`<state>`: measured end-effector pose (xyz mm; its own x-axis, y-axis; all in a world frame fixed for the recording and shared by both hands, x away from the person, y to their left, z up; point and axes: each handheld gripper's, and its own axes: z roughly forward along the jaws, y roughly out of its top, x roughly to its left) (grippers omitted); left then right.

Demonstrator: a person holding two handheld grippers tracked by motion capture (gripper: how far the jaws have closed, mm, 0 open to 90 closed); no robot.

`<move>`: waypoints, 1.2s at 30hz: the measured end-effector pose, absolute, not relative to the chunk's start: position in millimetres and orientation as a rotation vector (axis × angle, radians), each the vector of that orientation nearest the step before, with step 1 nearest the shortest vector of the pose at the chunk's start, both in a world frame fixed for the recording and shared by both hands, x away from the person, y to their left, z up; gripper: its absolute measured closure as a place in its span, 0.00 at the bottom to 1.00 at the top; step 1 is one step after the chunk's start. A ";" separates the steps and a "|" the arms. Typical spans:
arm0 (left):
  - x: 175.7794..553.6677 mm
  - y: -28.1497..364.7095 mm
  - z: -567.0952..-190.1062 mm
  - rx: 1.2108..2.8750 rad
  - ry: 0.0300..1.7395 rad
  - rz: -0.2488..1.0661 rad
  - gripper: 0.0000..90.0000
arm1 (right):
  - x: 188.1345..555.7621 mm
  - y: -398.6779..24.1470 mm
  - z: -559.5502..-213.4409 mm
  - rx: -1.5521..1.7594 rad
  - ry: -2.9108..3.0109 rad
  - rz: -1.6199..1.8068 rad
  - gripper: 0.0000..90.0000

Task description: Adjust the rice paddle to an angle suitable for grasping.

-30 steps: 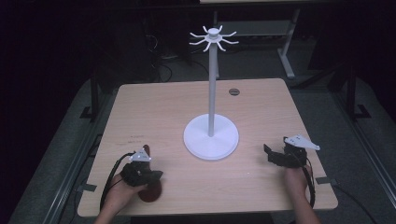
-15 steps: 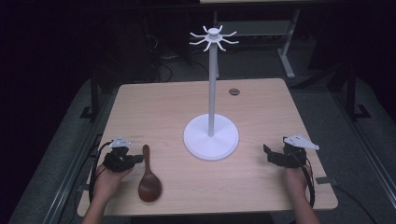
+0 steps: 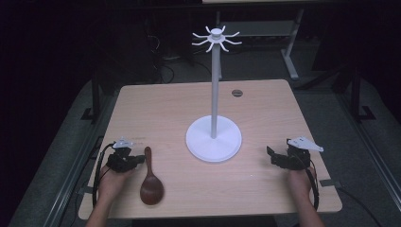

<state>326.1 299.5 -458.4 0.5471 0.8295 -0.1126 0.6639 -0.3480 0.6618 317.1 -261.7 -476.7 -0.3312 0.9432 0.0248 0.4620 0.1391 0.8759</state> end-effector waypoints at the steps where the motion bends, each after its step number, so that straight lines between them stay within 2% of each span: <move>1: 325.9 297.7 -458.4 2.113 1.196 0.316 0.99 | 317.1 -261.7 -476.7 1.344 1.868 1.127 0.15; 21: 316.1 246.5 -456.2 2.220 0.978 0.285 1.00 | 317.1 -261.5 -476.7 1.343 1.869 1.127 0.15; 36: 310.2 226.8 -456.8 2.258 0.910 0.234 1.00 | 317.1 -261.3 -476.7 1.343 1.870 1.126 0.15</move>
<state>310.2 226.8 -456.8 0.7391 0.6685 -0.0827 0.5460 -0.5226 0.6548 317.1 -261.3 -476.7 -0.3325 0.9428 0.0237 0.4620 0.1410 0.8756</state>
